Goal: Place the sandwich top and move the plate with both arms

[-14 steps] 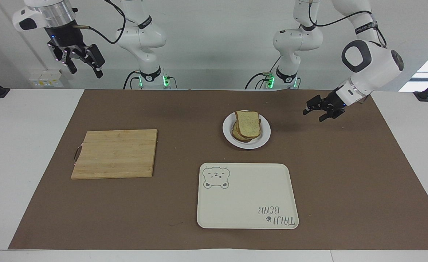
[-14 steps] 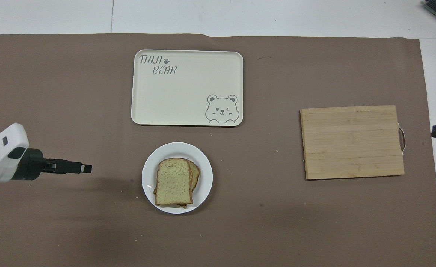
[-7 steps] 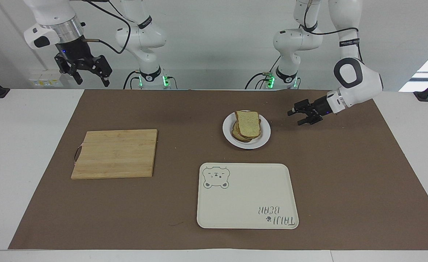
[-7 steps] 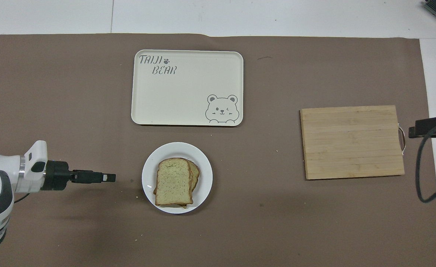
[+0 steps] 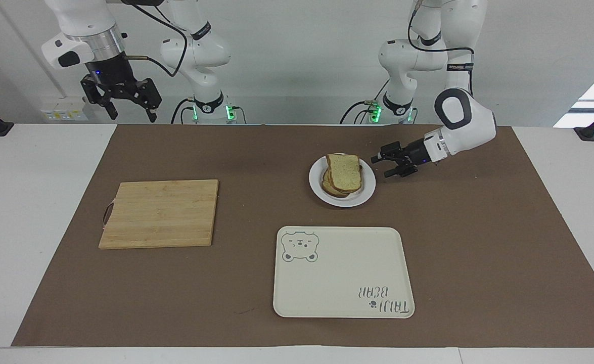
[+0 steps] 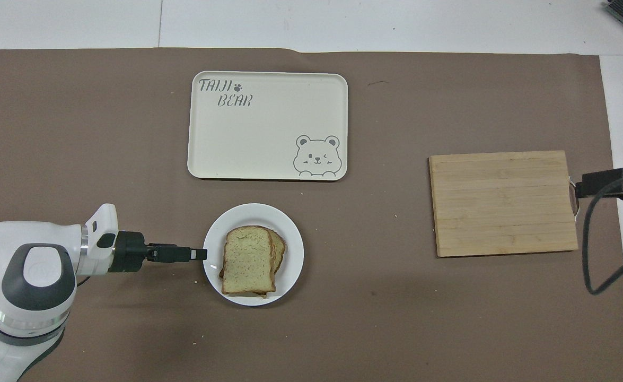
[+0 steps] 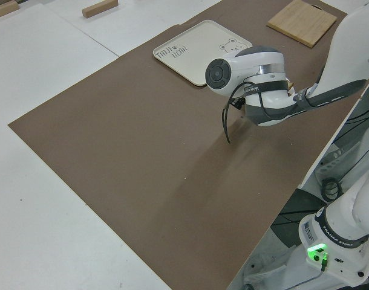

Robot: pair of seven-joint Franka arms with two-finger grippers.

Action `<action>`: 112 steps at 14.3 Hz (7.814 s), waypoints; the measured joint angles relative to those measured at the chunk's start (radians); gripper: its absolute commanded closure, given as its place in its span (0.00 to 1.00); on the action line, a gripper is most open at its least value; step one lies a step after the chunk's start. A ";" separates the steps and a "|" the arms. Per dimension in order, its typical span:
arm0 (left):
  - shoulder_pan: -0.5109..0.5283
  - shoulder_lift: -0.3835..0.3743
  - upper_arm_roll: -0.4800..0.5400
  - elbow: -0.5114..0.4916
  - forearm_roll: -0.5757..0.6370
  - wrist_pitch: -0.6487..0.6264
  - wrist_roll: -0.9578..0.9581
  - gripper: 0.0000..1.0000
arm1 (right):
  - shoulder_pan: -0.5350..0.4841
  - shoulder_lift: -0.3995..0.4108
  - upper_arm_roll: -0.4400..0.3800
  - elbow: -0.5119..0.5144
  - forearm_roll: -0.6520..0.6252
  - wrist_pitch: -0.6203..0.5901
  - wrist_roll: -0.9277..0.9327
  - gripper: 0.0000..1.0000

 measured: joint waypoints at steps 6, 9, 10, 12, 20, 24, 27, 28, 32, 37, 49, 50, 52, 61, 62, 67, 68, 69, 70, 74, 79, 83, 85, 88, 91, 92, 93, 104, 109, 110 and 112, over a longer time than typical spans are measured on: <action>-0.020 0.079 0.000 -0.030 -0.105 0.037 0.103 0.39 | 0.030 0.016 -0.002 0.030 -0.001 -0.004 0.034 0.00; -0.030 0.081 -0.002 -0.030 -0.120 0.037 0.107 0.67 | 0.027 0.040 -0.008 0.055 -0.001 -0.007 0.017 0.00; -0.030 0.082 -0.001 -0.032 -0.122 0.037 0.107 0.81 | 0.027 0.042 -0.008 0.055 -0.001 -0.007 0.017 0.00; -0.030 0.085 0.000 -0.039 -0.124 0.037 0.107 1.00 | 0.027 0.042 -0.007 0.056 -0.001 -0.010 0.017 0.00; -0.003 0.094 0.012 -0.021 -0.147 -0.012 0.098 1.00 | 0.027 0.042 -0.008 0.056 -0.001 -0.014 0.017 0.00; 0.039 0.103 0.017 0.054 -0.148 -0.088 0.023 1.00 | 0.026 0.042 -0.013 0.056 -0.001 -0.014 0.017 0.00; 0.067 0.128 0.018 0.133 -0.148 -0.151 -0.020 1.00 | 0.025 0.042 -0.013 0.058 -0.001 -0.036 0.017 0.00; 0.077 0.145 0.018 0.167 -0.148 -0.166 -0.029 1.00 | 0.025 0.042 -0.013 0.059 0.000 -0.046 0.017 0.00; 0.092 0.242 0.000 0.320 -0.148 -0.181 -0.083 1.00 | 0.025 0.042 -0.012 0.060 0.007 -0.062 0.017 0.00; 0.093 0.401 -0.061 0.554 -0.148 -0.177 -0.162 1.00 | 0.025 0.042 -0.012 0.061 0.007 -0.062 0.017 0.00; 0.125 0.768 -0.067 1.003 -0.063 -0.165 -0.206 1.00 | 0.025 0.042 -0.014 0.063 0.007 -0.062 0.017 0.00; 0.126 0.786 -0.068 1.016 -0.046 -0.163 -0.207 1.00 | 0.025 0.042 -0.014 0.063 0.007 -0.062 0.017 0.00; 0.127 0.805 -0.072 1.029 -0.036 -0.160 -0.207 0.97 | 0.025 0.042 -0.014 0.063 0.007 -0.062 0.017 0.00; 0.150 0.790 -0.077 1.059 0.022 -0.167 -0.219 0.00 | 0.025 0.042 -0.014 0.063 0.007 -0.062 0.017 0.00; 0.155 0.782 -0.075 1.062 0.037 -0.167 -0.221 0.00 | 0.025 0.042 -0.014 0.063 0.007 -0.062 0.017 0.00; 0.172 0.686 -0.068 1.072 0.223 -0.180 -0.366 0.00 | 0.025 0.042 -0.014 0.063 0.007 -0.062 0.017 0.00; 0.171 0.661 -0.069 1.072 0.277 -0.180 -0.408 0.00 | 0.025 0.042 -0.014 0.063 0.007 -0.062 0.017 0.00; 0.170 0.640 -0.070 1.072 0.327 -0.180 -0.432 0.00 | 0.025 0.042 -0.014 0.063 0.007 -0.062 0.017 0.00; 0.169 0.625 -0.071 1.072 0.372 -0.180 -0.448 0.00 | 0.025 0.042 -0.014 0.063 0.007 -0.062 0.017 0.00; 0.164 0.587 -0.071 1.071 0.537 -0.181 -0.528 0.00 | 0.025 0.042 -0.014 0.063 0.007 -0.062 0.017 0.00; 0.158 0.512 -0.073 1.071 0.805 -0.185 -0.666 0.00 | 0.025 0.042 -0.014 0.063 0.007 -0.062 0.017 0.00; 0.122 0.430 -0.075 1.061 0.986 -0.198 -0.771 0.00 | 0.025 0.042 -0.014 0.063 0.007 -0.062 0.017 0.00; 0.117 0.367 -0.075 1.042 1.004 -0.221 -0.779 0.00 | 0.025 0.042 -0.014 0.063 0.007 -0.062 0.017 0.00; 0.117 0.246 -0.070 1.017 1.028 -0.355 -0.779 0.00 | 0.025 0.042 -0.014 0.063 0.007 -0.062 0.017 0.00; 0.117 0.148 -0.072 1.010 1.044 -0.462 -0.779 0.00 | 0.025 0.042 -0.014 0.064 0.007 -0.062 0.017 0.00; 0.117 0.117 -0.072 1.006 1.044 -0.493 -0.779 0.00 | 0.025 0.042 -0.014 0.064 0.007 -0.062 0.017 0.00; 0.117 0.094 -0.073 1.002 1.045 -0.519 -0.779 0.00 | 0.025 0.042 -0.014 0.064 0.007 -0.062 0.017 0.00; 0.117 0.032 -0.079 0.978 1.046 -0.622 -0.779 0.00 | 0.025 0.042 -0.014 0.064 0.007 -0.062 0.017 0.00; 0.119 0.031 -0.067 0.978 1.046 -0.627 -0.779 0.00 | 0.025 0.042 -0.014 0.064 0.007 -0.062 0.017 0.00; 0.119 0.031 -0.064 0.978 1.046 -0.627 -0.779 0.00 | 0.025 0.042 -0.014 0.064 0.007 -0.062 0.017 0.00; 0.119 0.031 -0.062 0.978 1.046 -0.627 -0.779 0.00 | 0.025 0.042 -0.014 0.064 0.007 -0.062 0.017 0.00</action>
